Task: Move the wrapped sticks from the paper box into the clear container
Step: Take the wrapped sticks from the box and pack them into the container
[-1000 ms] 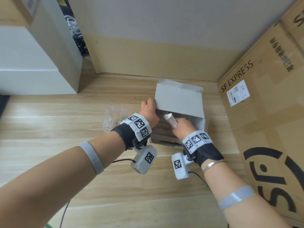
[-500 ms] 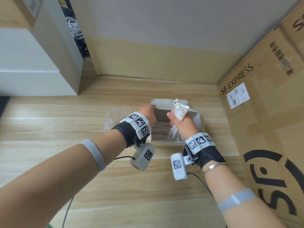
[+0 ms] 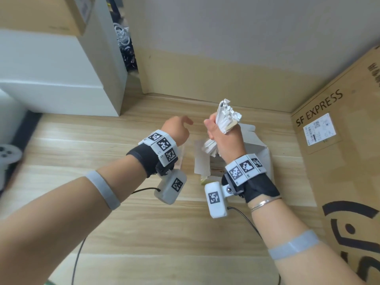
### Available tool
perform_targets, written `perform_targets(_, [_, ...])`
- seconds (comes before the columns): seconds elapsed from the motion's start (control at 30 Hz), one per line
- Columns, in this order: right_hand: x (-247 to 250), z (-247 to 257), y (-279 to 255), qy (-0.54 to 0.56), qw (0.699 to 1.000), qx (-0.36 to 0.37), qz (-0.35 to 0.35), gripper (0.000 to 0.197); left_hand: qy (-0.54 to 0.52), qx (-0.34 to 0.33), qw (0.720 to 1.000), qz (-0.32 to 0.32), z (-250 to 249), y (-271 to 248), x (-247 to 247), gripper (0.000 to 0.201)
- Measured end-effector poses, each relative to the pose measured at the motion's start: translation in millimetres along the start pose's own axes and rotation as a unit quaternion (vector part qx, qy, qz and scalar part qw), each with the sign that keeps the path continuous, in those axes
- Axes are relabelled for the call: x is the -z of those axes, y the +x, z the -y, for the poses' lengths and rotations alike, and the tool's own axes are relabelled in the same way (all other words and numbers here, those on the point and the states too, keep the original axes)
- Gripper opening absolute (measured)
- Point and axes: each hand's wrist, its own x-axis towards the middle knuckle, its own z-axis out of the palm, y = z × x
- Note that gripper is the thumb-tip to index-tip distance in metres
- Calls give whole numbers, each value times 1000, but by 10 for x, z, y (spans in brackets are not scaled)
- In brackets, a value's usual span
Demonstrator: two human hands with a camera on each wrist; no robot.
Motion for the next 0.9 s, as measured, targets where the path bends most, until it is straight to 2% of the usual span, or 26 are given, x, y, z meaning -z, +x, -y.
perform_targets(0.1, [-191,113,62,65,997,22,24,24,12,33,999,-4,186,5,58,50])
perform_targets(0.23, [-439,139,116,112,991,49,51,17,-8,63,998,24,370,15,142,45])
perform_targets(0.37, [-606,89,129,94,992,52,67,23,-29,63,997,43,451,0,240,31])
perform_targets(0.53, [-744,-68,119,62,994,16,84,30,-44,69,995,56,535,9,268,31])
perform_targets(0.63, [-769,-145,135,16,996,-13,87,22,-40,71,995,61,535,11,286,31])
perform_targets(0.7, [-770,-223,169,-54,992,-55,102,5,-42,74,994,63,537,17,305,31])
perform_targets(0.8, [-723,-416,186,-165,970,-154,88,40,-63,87,992,63,570,39,307,31])
perform_targets(0.83, [-700,-431,172,-179,966,-166,85,41,-73,88,992,60,578,47,299,31])
perform_targets(0.9, [-659,-420,136,-202,964,-136,105,33,-84,89,991,54,580,52,282,30])
